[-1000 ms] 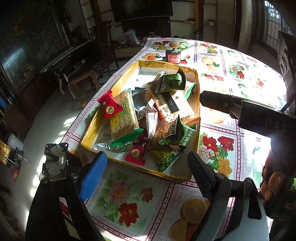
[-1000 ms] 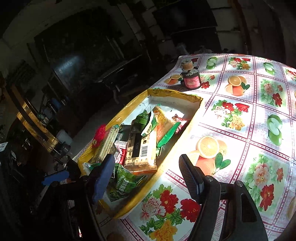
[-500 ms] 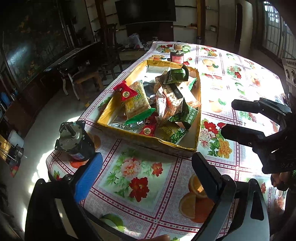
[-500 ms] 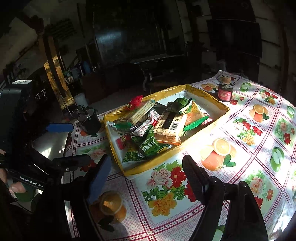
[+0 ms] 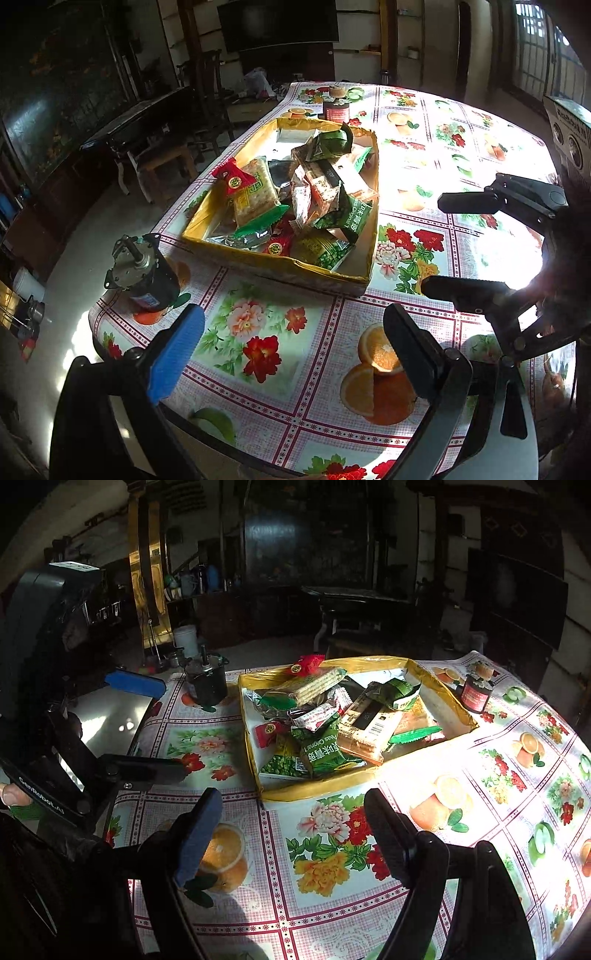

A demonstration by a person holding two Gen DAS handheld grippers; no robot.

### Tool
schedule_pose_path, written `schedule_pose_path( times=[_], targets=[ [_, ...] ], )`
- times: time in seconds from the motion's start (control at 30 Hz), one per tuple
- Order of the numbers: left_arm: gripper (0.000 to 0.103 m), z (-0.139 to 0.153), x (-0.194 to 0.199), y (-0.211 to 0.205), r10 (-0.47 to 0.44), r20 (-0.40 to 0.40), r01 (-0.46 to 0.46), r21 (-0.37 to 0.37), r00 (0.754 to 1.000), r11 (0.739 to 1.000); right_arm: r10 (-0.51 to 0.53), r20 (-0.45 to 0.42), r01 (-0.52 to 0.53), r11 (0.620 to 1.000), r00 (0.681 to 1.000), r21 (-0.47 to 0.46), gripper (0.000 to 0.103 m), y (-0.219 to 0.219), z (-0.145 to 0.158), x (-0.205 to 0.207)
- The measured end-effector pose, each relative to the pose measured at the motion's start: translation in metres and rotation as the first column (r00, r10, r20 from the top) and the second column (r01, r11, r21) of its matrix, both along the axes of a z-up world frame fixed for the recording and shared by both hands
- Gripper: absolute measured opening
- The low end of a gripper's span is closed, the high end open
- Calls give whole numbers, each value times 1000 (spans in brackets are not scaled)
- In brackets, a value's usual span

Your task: Organize snacks

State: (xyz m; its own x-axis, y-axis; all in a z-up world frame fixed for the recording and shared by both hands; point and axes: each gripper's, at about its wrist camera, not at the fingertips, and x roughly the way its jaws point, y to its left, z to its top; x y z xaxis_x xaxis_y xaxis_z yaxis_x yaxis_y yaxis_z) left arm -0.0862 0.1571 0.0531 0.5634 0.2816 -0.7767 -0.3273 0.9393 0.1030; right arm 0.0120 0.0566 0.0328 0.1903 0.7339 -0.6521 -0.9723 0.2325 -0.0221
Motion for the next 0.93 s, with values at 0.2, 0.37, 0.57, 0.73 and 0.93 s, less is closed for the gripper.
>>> schedule_pose_path(
  times=[0.2, 0.37, 0.57, 0.73, 0.93],
  targets=[
    [97, 1, 0, 1, -4, -4, 4, -1, 1000, 1000, 14, 8, -14, 1000, 1000, -24, 79, 4, -4, -3],
    [97, 2, 0, 2, -5, -4, 5, -9, 1000, 1000, 28, 25, -27, 999, 999, -36, 79, 9, -3, -5],
    [97, 1, 0, 5, 1, -6, -1, -9, 1000, 1000, 38, 42, -37, 999, 998, -39, 79, 18, 1, -9],
    [97, 0, 1, 9, 6, -2, -6, -16, 1000, 1000, 38, 49, -37, 999, 998, -35, 79, 23, 1, -12],
    [97, 1, 1, 9, 5, -4, -5, -7, 1000, 1000, -56, 45, 57, 998, 997, -34, 79, 18, 3, -10]
  ],
)
